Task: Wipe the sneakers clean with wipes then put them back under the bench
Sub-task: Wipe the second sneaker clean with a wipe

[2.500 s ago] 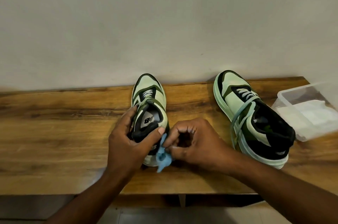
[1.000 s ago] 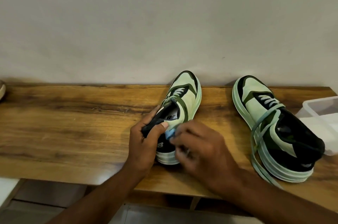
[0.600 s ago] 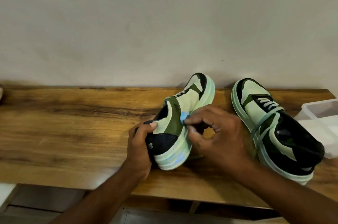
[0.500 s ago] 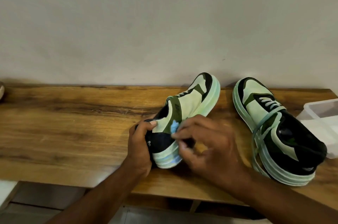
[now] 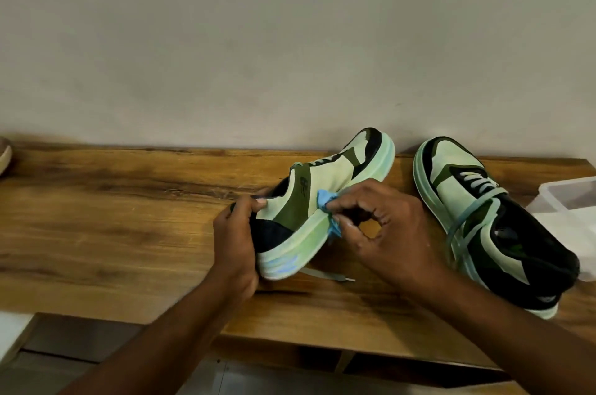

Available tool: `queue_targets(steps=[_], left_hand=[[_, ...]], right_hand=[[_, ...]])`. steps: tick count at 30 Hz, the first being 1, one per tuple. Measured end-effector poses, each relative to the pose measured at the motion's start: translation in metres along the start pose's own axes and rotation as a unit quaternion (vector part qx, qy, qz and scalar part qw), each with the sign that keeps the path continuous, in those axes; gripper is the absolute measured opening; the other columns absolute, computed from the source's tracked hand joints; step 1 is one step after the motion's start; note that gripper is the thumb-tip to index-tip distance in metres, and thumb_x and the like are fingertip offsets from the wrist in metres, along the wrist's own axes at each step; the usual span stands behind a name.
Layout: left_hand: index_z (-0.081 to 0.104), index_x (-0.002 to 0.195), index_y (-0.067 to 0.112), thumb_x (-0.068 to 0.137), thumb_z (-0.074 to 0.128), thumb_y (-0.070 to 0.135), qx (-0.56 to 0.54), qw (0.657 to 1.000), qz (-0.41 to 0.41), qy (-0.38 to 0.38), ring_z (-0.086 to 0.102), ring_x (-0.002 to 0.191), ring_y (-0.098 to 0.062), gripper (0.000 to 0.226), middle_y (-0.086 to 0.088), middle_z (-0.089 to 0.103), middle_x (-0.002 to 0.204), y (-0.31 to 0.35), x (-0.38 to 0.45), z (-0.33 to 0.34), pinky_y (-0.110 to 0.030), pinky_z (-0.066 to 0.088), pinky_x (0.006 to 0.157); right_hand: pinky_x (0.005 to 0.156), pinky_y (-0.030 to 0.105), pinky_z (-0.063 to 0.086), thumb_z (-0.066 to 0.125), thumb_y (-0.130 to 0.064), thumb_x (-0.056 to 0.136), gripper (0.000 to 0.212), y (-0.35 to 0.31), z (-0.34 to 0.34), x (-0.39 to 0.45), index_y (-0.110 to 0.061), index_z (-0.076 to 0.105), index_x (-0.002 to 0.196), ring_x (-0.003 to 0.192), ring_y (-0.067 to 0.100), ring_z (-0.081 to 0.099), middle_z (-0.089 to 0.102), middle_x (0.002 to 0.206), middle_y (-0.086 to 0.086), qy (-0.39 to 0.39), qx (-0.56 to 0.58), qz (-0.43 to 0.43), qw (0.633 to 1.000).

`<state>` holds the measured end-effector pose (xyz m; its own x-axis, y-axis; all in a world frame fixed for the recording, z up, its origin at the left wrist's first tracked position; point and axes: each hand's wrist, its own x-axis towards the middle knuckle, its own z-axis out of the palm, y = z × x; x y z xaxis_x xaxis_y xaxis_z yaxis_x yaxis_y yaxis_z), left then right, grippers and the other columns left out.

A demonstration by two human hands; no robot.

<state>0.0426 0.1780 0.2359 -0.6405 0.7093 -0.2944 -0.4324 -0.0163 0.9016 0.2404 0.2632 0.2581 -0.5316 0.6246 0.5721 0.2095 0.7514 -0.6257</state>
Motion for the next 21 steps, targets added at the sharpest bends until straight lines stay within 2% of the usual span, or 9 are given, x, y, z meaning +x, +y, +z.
queue_targets(steps=[3, 7, 9, 11, 14, 16, 18, 19, 21], left_hand=[[0.076, 0.112, 0.007, 0.068, 0.071, 0.041, 0.022, 0.999, 0.002, 0.044, 0.069, 0.108, -0.051, 0.055, -0.027, 0.073, 0.115, 0.010, 0.002, -0.003, -0.060, 0.056, 0.087], [0.074, 0.103, 0.014, 0.094, 0.066, 0.035, 0.064, 0.995, 0.013, 0.070, 0.073, 0.085, -0.037, 0.024, -0.021, 0.075, 0.100, 0.016, 0.004, -0.007, -0.045, 0.053, 0.068], [0.075, 0.099, 0.021, 0.097, 0.064, 0.030, 0.105, 0.989, 0.063, 0.085, 0.073, 0.090, -0.033, 0.014, -0.011, 0.076, 0.099, 0.018, 0.005, -0.008, -0.041, 0.055, 0.068], [0.075, 0.109, 0.029, 0.095, 0.066, 0.033, 0.159, 0.975, 0.128, 0.093, 0.072, 0.104, -0.025, 0.018, -0.003, 0.074, 0.110, 0.019, 0.006, -0.011, -0.043, 0.060, 0.080], [0.067, 0.129, 0.032, 0.092, 0.073, 0.032, 0.292, 0.915, 0.254, 0.110, 0.063, 0.111, -0.013, 0.038, 0.000, 0.059, 0.126, 0.028, 0.001, -0.018, -0.034, 0.059, 0.086], [0.067, 0.127, 0.031, 0.091, 0.076, 0.027, 0.355, 0.868, 0.329, 0.115, 0.063, 0.106, -0.010, 0.037, 0.003, 0.060, 0.123, 0.039, -0.008, -0.019, -0.033, 0.059, 0.081], [0.072, 0.117, 0.026, 0.088, 0.081, 0.031, 0.394, 0.827, 0.394, 0.070, 0.066, 0.099, -0.007, 0.031, 0.008, 0.068, 0.113, 0.052, -0.020, -0.020, -0.038, 0.060, 0.079], [0.074, 0.114, 0.022, 0.086, 0.083, 0.036, 0.428, 0.796, 0.427, 0.040, 0.068, 0.096, -0.007, 0.033, 0.008, 0.071, 0.109, 0.057, -0.026, -0.022, -0.038, 0.060, 0.079], [0.074, 0.119, 0.014, 0.076, 0.089, 0.051, 0.525, 0.712, 0.465, -0.018, 0.067, 0.100, -0.013, 0.059, 0.002, 0.072, 0.115, 0.062, -0.033, -0.029, -0.035, 0.058, 0.083]], right_hand=[[0.088, 0.017, 0.056, 0.085, -0.006, 0.079, 0.042, -0.001, 0.002, 0.002, -0.015, 0.075, 0.119, 0.101, 0.004, 0.067, 0.071, 0.116, -0.005, -0.017, -0.014, -0.016, 1.000], [0.091, 0.006, 0.047, 0.087, -0.008, 0.078, 0.063, 0.001, 0.005, 0.003, -0.016, 0.065, 0.137, 0.104, 0.001, 0.057, 0.064, 0.125, -0.001, -0.054, -0.077, -0.041, 0.995], [0.089, 0.001, 0.042, 0.087, -0.008, 0.078, 0.066, 0.001, 0.006, 0.003, -0.014, 0.063, 0.139, 0.100, -0.004, 0.051, 0.062, 0.123, -0.001, -0.057, -0.087, -0.042, 0.994], [0.088, -0.002, 0.041, 0.087, -0.007, 0.078, 0.063, -0.001, 0.009, 0.003, -0.011, 0.065, 0.137, 0.097, -0.005, 0.049, 0.062, 0.119, 0.000, -0.053, -0.086, -0.039, 0.994], [0.084, 0.002, 0.046, 0.086, -0.003, 0.078, 0.056, 0.001, 0.012, 0.007, -0.010, 0.070, 0.131, 0.092, 0.000, 0.054, 0.064, 0.112, -0.001, -0.039, -0.077, -0.026, 0.996], [0.080, 0.006, 0.049, 0.085, -0.001, 0.079, 0.050, 0.003, 0.014, 0.010, -0.010, 0.073, 0.126, 0.090, 0.002, 0.057, 0.065, 0.107, -0.001, -0.032, -0.076, -0.021, 0.996], [0.078, 0.003, 0.047, 0.084, -0.002, 0.080, 0.046, 0.003, 0.014, 0.012, -0.010, 0.074, 0.124, 0.089, 0.002, 0.057, 0.065, 0.105, -0.002, -0.034, -0.081, -0.018, 0.996], [0.078, 0.001, 0.045, 0.084, -0.002, 0.081, 0.044, 0.003, 0.015, 0.013, -0.011, 0.075, 0.123, 0.089, 0.002, 0.056, 0.065, 0.105, -0.002, -0.036, -0.086, -0.017, 0.996], [0.077, 0.000, 0.043, 0.082, -0.002, 0.082, 0.042, 0.004, 0.016, 0.014, -0.011, 0.075, 0.122, 0.088, 0.001, 0.055, 0.065, 0.104, -0.002, -0.037, -0.097, -0.016, 0.994]])
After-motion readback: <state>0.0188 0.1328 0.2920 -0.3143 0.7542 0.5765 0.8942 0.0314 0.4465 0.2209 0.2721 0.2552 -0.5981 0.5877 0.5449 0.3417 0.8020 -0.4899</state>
